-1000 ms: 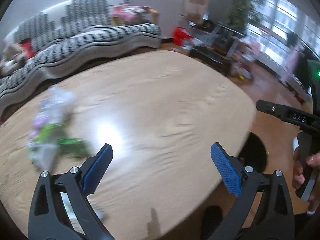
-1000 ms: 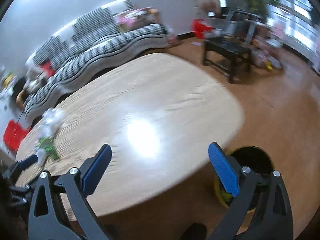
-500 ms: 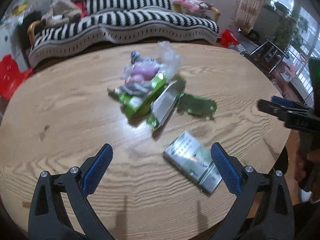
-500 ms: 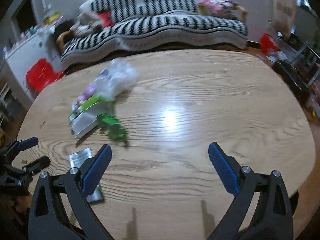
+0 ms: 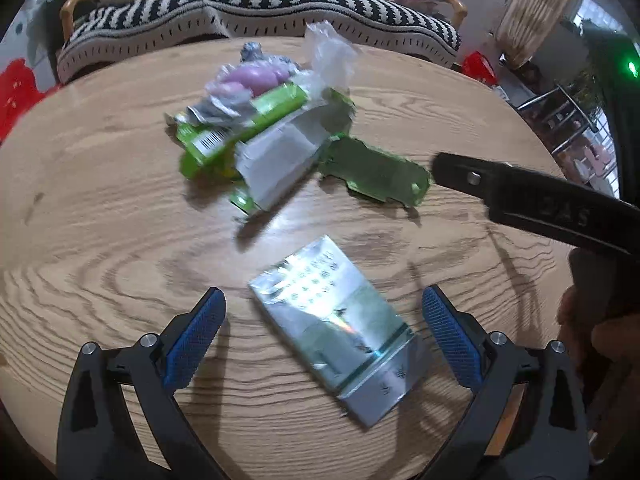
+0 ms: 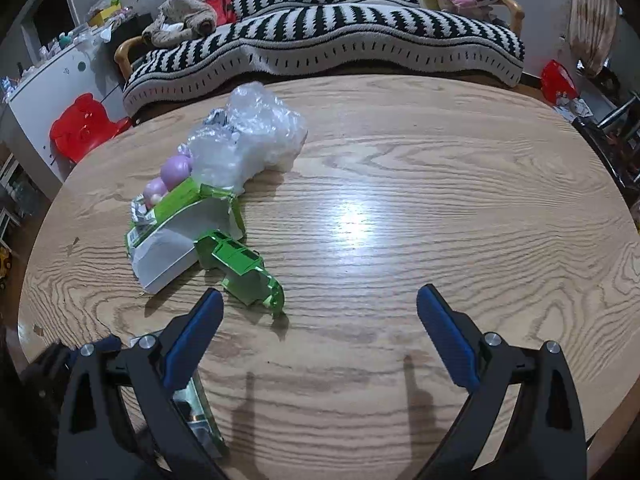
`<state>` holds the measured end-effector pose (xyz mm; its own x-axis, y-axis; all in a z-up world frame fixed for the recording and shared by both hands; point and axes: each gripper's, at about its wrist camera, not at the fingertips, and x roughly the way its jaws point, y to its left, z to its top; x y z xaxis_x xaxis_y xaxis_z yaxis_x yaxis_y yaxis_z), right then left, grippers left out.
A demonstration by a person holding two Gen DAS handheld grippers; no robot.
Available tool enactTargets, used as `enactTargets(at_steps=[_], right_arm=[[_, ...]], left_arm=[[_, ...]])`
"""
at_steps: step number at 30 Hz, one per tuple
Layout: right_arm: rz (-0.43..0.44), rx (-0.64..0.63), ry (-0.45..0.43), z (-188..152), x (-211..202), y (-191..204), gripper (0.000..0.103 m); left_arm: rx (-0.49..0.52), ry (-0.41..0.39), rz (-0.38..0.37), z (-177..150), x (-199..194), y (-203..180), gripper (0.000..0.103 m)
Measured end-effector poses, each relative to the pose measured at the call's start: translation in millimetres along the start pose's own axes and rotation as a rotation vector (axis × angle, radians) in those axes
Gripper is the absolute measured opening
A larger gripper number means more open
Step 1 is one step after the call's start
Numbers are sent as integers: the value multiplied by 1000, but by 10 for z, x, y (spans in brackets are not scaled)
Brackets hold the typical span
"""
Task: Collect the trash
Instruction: 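Grasp the white-green cigarette pack with the left tool while the right tool grasps the green toy car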
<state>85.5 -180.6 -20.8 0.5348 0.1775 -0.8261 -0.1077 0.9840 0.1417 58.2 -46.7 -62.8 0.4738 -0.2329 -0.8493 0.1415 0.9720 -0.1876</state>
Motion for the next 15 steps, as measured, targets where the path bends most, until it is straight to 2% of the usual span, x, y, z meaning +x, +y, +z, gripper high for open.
enactTargets(at_steps=[2,5,15], right_arm=[[7,-25,13,13,83,51,94],[19,-67,30,32,189,128,94],[58,-191,44,53,397,439,93]], left_arm=[[10,10,29,-63,86,-48,96],[91,-16,99,-154,97,-137,96],[114,-19,89,-219,-41,257,95]])
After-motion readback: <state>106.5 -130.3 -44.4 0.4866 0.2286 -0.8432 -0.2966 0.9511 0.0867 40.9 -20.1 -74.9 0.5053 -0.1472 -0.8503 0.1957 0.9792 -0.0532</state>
